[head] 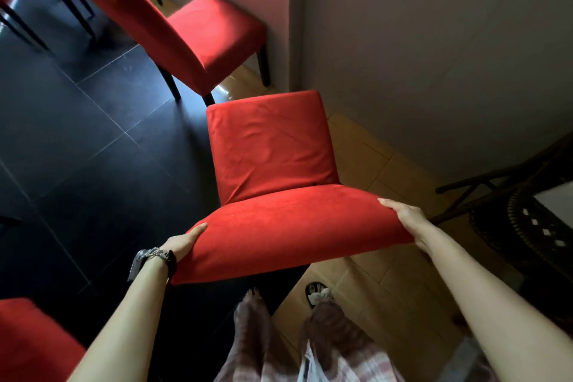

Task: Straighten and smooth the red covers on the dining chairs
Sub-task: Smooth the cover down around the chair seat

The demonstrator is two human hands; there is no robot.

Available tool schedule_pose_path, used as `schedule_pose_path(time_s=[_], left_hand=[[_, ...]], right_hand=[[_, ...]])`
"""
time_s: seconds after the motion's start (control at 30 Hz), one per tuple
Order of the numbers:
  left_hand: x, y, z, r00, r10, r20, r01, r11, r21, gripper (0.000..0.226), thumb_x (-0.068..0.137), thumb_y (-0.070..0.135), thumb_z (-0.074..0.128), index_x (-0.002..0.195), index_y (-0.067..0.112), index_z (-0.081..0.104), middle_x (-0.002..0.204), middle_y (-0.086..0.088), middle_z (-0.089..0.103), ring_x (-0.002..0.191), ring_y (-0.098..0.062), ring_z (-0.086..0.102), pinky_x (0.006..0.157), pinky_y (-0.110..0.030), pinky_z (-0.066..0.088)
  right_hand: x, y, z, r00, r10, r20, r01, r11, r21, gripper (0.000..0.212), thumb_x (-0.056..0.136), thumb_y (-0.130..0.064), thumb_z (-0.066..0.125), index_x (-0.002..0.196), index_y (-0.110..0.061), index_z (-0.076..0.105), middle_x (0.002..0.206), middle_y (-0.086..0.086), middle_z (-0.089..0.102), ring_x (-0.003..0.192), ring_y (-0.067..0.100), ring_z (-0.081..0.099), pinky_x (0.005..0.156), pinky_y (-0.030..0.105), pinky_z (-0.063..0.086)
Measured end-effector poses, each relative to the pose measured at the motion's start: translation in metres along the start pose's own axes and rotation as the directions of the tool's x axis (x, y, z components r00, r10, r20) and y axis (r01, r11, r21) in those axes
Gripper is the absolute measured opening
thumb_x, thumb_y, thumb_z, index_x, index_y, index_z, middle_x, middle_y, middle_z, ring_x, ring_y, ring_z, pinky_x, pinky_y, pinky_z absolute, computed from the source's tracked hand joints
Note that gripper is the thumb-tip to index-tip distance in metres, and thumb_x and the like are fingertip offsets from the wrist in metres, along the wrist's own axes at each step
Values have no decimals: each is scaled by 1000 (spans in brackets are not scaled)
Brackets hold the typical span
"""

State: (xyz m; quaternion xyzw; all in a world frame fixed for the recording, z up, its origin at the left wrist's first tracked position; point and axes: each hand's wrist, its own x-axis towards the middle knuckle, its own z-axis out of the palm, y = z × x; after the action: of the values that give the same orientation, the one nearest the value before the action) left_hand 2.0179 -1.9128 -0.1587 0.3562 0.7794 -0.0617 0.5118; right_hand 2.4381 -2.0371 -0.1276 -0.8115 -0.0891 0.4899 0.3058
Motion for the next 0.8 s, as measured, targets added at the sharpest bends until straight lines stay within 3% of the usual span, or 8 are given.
schedule_pose_path(time_s=[0.1, 0.2, 0.3, 0.37, 0.43, 0.53, 0.63, 0.8], left_hand=[[-4, 1, 0, 1000, -8, 0, 8, 1000, -25, 83, 78, 66, 59, 132, 4, 53, 138, -16, 50, 123, -33, 49, 109, -40, 33], [-4, 7, -3, 1000, 7, 9, -7, 999, -44, 81, 78, 67, 59, 131, 6, 55, 137, -15, 52, 122, -31, 51, 110, -40, 34], [-2, 22, -11, 999, 41, 18, -40, 998, -48, 76, 80, 66, 57, 131, 9, 56, 137, -14, 52, 123, -31, 50, 111, -41, 32], [-1, 39, -17, 998, 61, 7, -61, 997, -46, 73, 82, 64, 56, 131, 9, 56, 137, -15, 52, 124, -31, 49, 111, -41, 31], [2, 57, -23, 997, 79, 9, -78, 996, -32, 70, 85, 61, 54, 130, 8, 56, 137, -16, 52, 125, -31, 49, 112, -40, 31], [5, 83, -31, 995, 103, -7, -103, 994, -23, 64, 89, 56, 52, 128, 5, 57, 136, -17, 52, 125, -30, 49, 111, -37, 31], [9, 103, -38, 995, 104, -15, -104, 994, -20, 58, 93, 52, 49, 126, 4, 58, 135, -18, 52, 124, -29, 50, 110, -36, 33], [13, 112, -41, 997, 70, 37, -69, 997, -28, 51, 94, 51, 48, 112, 5, 64, 125, -18, 59, 118, -29, 55, 102, -29, 37]], right_hand=[[1, -4, -1, 999, 50, 7, -49, 998, -42, 50, 85, -43, 65, 128, -18, 61, 126, 17, 59, 110, 37, 57, 94, 48, 49], [-2, -14, 1, 992, 123, -26, -124, 992, -20, 63, 83, -50, 64, 132, -12, 54, 123, 16, 57, 107, 37, 56, 86, 45, 51], [-9, -26, 9, 979, 179, -98, -158, 968, 198, 70, 85, -53, 60, 139, -13, 43, 127, 16, 51, 107, 35, 53, 79, 44, 50], [-14, -29, 22, 962, 231, -145, -140, 874, 465, 73, 87, -55, 58, 142, -15, 35, 137, 16, 47, 116, 36, 52, 84, 50, 51], [-20, -33, 38, 955, 249, -161, -99, 781, 617, 80, 85, -57, 60, 145, -16, 27, 141, 14, 41, 120, 34, 50, 86, 51, 49], [-23, -54, 59, 976, 202, -79, -99, 737, 669, 93, 81, -50, 69, 149, -18, 15, 143, 12, 36, 119, 33, 47, 85, 55, 46], [-12, -78, 61, 978, 175, -111, -67, 775, 629, 108, 79, -47, 72, 152, -23, -4, 154, 14, 22, 134, 38, 35, 96, 61, 41], [6, -107, 54, 975, 99, -199, 28, 832, 554, 84, 79, -45, 73, 145, -26, 25, 145, 8, 36, 122, 31, 45, 90, 54, 45]])
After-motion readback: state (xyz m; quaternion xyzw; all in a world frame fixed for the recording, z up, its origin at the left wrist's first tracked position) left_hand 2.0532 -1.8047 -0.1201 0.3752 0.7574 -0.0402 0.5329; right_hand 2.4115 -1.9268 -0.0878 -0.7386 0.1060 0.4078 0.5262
